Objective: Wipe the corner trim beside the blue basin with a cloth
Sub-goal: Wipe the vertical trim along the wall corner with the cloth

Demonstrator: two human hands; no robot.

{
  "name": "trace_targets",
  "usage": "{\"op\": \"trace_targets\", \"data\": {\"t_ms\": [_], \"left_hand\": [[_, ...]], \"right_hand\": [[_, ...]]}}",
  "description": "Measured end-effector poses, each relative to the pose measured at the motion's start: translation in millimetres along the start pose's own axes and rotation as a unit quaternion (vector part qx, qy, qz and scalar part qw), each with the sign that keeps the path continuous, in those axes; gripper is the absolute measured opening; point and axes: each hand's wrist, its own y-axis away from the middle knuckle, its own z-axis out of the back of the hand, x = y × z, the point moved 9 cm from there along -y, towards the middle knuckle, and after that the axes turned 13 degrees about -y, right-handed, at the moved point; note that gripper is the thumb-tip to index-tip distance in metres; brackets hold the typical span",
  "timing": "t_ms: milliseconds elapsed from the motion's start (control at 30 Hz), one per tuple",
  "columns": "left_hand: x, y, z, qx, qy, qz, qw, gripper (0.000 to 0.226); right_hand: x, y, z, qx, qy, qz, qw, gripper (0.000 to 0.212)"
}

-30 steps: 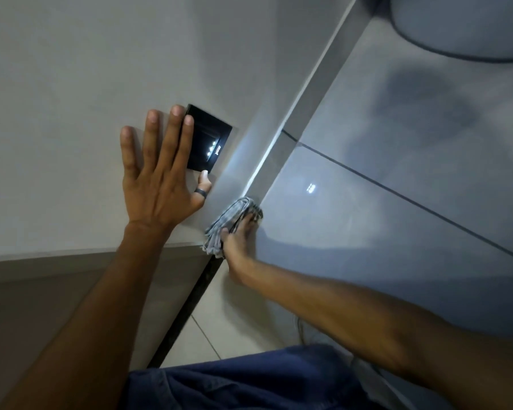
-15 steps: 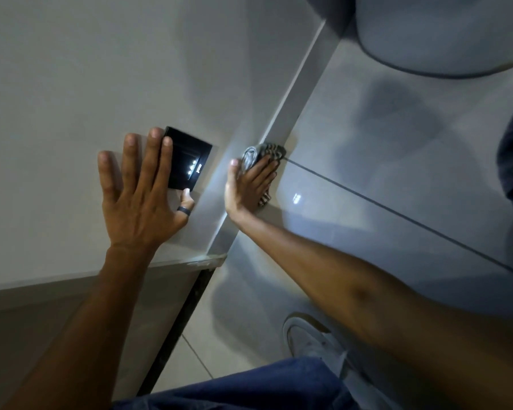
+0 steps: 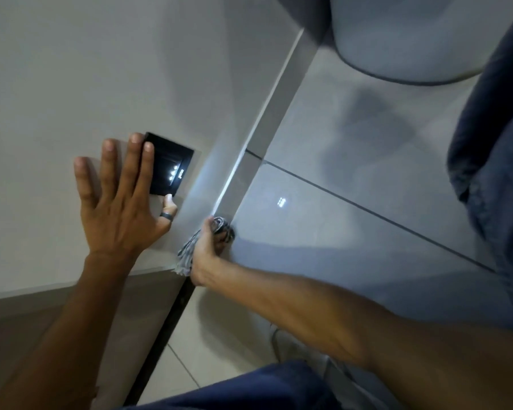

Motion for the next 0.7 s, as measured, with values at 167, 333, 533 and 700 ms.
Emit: {"op": "trace_targets", "data": {"t_ms": [167,333,533,700], "left_hand": [[-5.8,-6.2,1.4,0.014,0.007,-0.004,1.000,0.091],[-13.8,-36.7,4.0,0.015,0.052,-0.010,0.998,0.099],[-22.4,-57.3,7.6,0.020,0.102,-0.026,0.994,0.094],[-30.6,-68.9,5.9,0.031,0.098,-0.026,0.994,0.085]], "right_hand": [[41.2,11.3,-26.7,0.053,0.061,-0.051,0.995,0.121],[162.2,20.8,-62.8,0.091,0.098,0.172,0.976,0.104],[274.3,25.9,-79.3,0.044,0.143,0.321,0.935,0.083],[234.3,12.1,-62.3,-0.023,0.279,0.277,0.919,0.093]]}}
